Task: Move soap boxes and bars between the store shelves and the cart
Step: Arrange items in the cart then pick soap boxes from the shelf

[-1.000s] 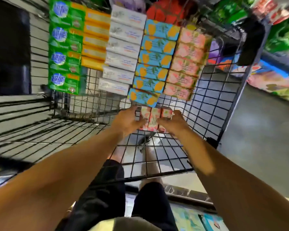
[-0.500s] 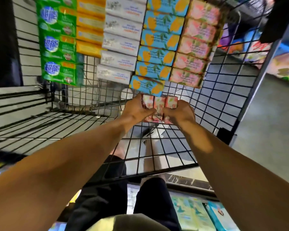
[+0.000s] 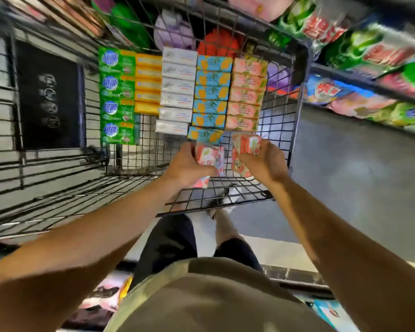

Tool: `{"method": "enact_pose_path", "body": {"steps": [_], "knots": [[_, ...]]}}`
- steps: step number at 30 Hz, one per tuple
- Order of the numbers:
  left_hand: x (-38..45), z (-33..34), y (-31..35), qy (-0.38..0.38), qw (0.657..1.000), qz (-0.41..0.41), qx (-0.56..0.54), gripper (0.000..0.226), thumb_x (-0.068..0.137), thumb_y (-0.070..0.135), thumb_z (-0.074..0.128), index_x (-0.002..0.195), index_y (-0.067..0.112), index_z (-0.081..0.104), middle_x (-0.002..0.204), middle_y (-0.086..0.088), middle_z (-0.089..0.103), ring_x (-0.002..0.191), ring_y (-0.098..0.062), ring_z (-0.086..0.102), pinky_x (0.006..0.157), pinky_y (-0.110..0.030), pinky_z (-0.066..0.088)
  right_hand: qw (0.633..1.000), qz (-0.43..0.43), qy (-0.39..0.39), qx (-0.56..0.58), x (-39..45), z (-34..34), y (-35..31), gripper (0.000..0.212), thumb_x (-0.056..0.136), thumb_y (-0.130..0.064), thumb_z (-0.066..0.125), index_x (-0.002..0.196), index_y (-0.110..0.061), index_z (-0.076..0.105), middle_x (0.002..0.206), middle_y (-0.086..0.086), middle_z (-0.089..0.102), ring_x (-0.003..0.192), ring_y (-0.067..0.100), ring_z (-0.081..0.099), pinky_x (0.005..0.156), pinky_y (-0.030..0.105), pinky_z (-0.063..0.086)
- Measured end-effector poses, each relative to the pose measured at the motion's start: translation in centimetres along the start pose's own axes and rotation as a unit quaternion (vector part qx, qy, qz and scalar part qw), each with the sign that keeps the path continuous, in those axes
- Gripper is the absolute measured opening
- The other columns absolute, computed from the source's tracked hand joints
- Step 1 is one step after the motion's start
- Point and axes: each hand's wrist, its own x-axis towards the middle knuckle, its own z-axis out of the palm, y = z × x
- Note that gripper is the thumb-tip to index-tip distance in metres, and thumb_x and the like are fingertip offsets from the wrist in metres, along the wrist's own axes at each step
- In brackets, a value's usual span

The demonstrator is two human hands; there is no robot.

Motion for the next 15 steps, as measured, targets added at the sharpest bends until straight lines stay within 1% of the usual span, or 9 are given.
{"method": "enact_pose_path", "body": {"steps": [2, 4, 6, 7, 9, 11, 12, 13, 15], "knots": [[-2.2, -0.5, 2.1, -0.003, 0.999, 0.027, -0.032, 0.067, 0.065, 0.010, 0.087, 0.114, 0.021, 0.043, 0.103, 0.004, 0.061, 0.091, -0.008, 0.061, 0.065, -0.014, 0.049, 0.998, -0.039, 0.014, 0.041, -2.4, -1.1, -0.4, 0.013, 0.086, -0.015, 0.066, 0.096, -0.023, 0.064, 0.071, -0.018, 0.060, 0.057, -0.020, 0.054, 0.053, 0.007, 0.042], [-3.6, -0.9, 3.7, -0.020, 0.997, 0.058, -0.040, 0.068, 0.066, 0.006, 0.085, 0.117, 0.019, 0.041, 0.103, 0.002, 0.061, 0.086, -0.004, 0.059, 0.054, -0.007, 0.045, 0.994, -0.057, 0.031, 0.088, -4.7, -2.1, -0.7, 0.024, 0.084, -0.008, 0.067, 0.100, -0.025, 0.063, 0.078, -0.021, 0.061, 0.063, -0.023, 0.054, 0.057, 0.002, 0.039], [-5.1, -1.1, 5.5, -0.030, 0.994, 0.094, -0.042, 0.064, 0.070, 0.006, 0.083, 0.118, 0.020, 0.043, 0.100, 0.007, 0.061, 0.082, 0.001, 0.058, 0.056, -0.005, 0.044, 0.989, -0.049, 0.023, 0.140, -6.4, -2.9, -0.7, 0.028, 0.079, -0.011, 0.069, 0.101, -0.027, 0.066, 0.082, -0.015, 0.068, 0.070, -0.015, 0.061, 0.059, 0.005, 0.044], [-5.9, -1.1, 6.3, -0.032, 0.992, 0.111, -0.053, 0.058, 0.075, 0.009, 0.081, 0.119, 0.020, 0.044, 0.099, 0.009, 0.062, 0.083, 0.003, 0.058, 0.061, -0.005, 0.045, 0.985, -0.047, 0.014, 0.168, -7.1, -3.2, -0.6, 0.034, 0.076, -0.015, 0.067, 0.107, -0.028, 0.068, 0.086, -0.011, 0.073, 0.074, -0.007, 0.066, 0.063, 0.013, 0.050], [-6.9, -0.7, 7.7, -0.047, 0.987, 0.111, -0.102, 0.037, 0.087, 0.024, 0.073, 0.117, 0.023, 0.050, 0.096, 0.012, 0.065, 0.082, 0.003, 0.063, 0.076, -0.015, 0.050, 0.976, -0.035, 0.019, 0.215, -8.1, -3.8, -0.1, 0.038, 0.076, -0.014, 0.064, 0.109, -0.031, 0.070, 0.086, -0.008, 0.075, 0.076, 0.005, 0.070, 0.065, 0.023, 0.055], [-8.0, -0.3, 9.3, -0.057, 0.979, 0.086, -0.177, 0.012, 0.097, 0.037, 0.056, 0.103, 0.027, 0.052, 0.085, 0.011, 0.065, 0.071, 0.001, 0.065, 0.076, -0.025, 0.050, 0.967, -0.013, 0.048, 0.251, -8.7, -4.5, 0.4, 0.036, 0.080, -0.006, 0.062, 0.104, -0.031, 0.070, 0.089, -0.004, 0.076, 0.082, 0.012, 0.072, 0.072, 0.031, 0.060], [-8.2, 0.1, 9.9, -0.072, 0.974, 0.075, -0.203, 0.016, 0.100, 0.041, 0.047, 0.100, 0.026, 0.054, 0.087, 0.007, 0.066, 0.071, -0.004, 0.066, 0.074, -0.027, 0.051, 0.962, -0.005, 0.058, 0.268, -9.1, -5.0, 0.6, 0.037, 0.081, -0.003, 0.061, 0.106, -0.029, 0.069, 0.093, -0.001, 0.076, 0.085, 0.015, 0.073, 0.074, 0.034, 0.061], [-8.7, 0.5, 10.6, -0.089, 0.971, 0.067, -0.213, 0.026, 0.101, 0.046, 0.040, 0.101, 0.026, 0.057, 0.095, 0.001, 0.068, 0.079, -0.011, 0.067, 0.077, -0.032, 0.052, 0.959, 0.000, 0.066, 0.275, -9.4, -5.5, 1.0, 0.037, 0.081, -0.002, 0.060, 0.108, -0.026, 0.069, 0.094, 0.001, 0.076, 0.083, 0.016, 0.072, 0.070, 0.034, 0.061], [-9.2, 1.9, 11.5, -0.109, 0.969, 0.065, -0.214, 0.038, 0.095, 0.057, 0.043, 0.109, 0.025, 0.058, 0.110, -0.010, 0.064, 0.096, -0.028, 0.060, 0.086, -0.044, 0.049, 0.955, 0.005, 0.082, 0.285, -9.9, -6.5, 2.3, 0.034, 0.081, -0.002, 0.059, 0.109, -0.019, 0.068, 0.089, 0.002, 0.075, 0.073, 0.015, 0.070, 0.055, 0.030, 0.056]]}}
